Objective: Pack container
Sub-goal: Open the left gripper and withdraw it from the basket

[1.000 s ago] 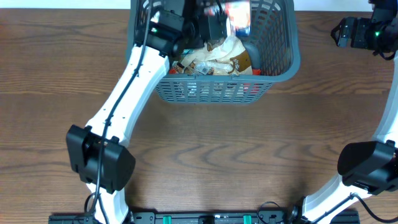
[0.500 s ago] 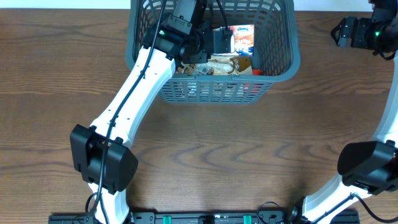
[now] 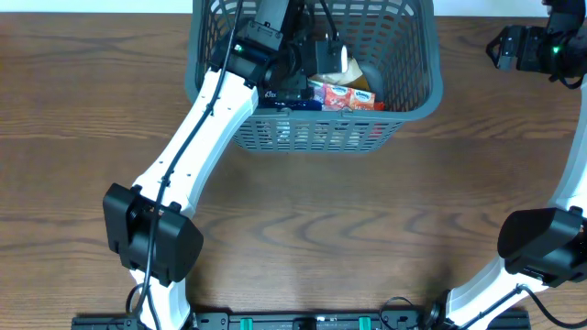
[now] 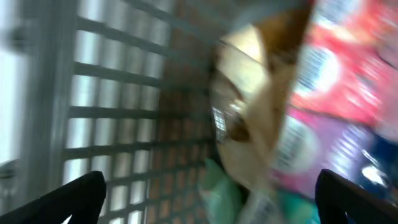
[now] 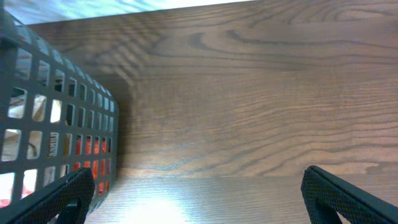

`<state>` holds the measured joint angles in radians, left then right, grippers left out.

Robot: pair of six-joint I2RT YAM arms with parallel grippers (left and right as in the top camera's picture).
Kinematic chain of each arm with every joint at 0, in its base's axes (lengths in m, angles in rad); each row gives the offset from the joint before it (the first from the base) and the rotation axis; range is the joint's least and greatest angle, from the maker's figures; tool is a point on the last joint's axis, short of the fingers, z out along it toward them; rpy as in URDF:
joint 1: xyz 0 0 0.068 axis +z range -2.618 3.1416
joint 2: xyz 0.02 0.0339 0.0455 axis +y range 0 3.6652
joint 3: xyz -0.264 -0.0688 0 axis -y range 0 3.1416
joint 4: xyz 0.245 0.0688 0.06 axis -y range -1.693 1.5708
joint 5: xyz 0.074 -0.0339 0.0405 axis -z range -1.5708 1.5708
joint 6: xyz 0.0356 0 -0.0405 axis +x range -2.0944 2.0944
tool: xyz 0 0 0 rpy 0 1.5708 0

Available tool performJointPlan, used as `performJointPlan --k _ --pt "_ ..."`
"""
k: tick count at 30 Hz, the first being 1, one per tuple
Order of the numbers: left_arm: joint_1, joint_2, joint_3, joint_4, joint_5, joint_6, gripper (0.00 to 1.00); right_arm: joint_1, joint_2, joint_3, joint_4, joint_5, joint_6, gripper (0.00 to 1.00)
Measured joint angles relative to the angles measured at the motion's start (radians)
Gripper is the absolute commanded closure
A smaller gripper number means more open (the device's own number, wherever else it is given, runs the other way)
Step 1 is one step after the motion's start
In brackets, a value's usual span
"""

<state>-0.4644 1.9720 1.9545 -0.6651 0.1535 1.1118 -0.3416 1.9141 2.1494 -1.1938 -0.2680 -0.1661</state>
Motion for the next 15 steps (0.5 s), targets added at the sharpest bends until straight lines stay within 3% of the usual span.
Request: performJointPlan --k 6,15 --pt "0.06 -0.009 0.035 0.148 -0.015 -0.257 0.02 0.0 0.0 0.0 0.036 -0.009 0.0 0.02" --pt "0.202 -0.104 0.144 0.171 -0.207 -0.464 0.01 0.0 0.0 0.011 0.146 0.01 0.001 0.02"
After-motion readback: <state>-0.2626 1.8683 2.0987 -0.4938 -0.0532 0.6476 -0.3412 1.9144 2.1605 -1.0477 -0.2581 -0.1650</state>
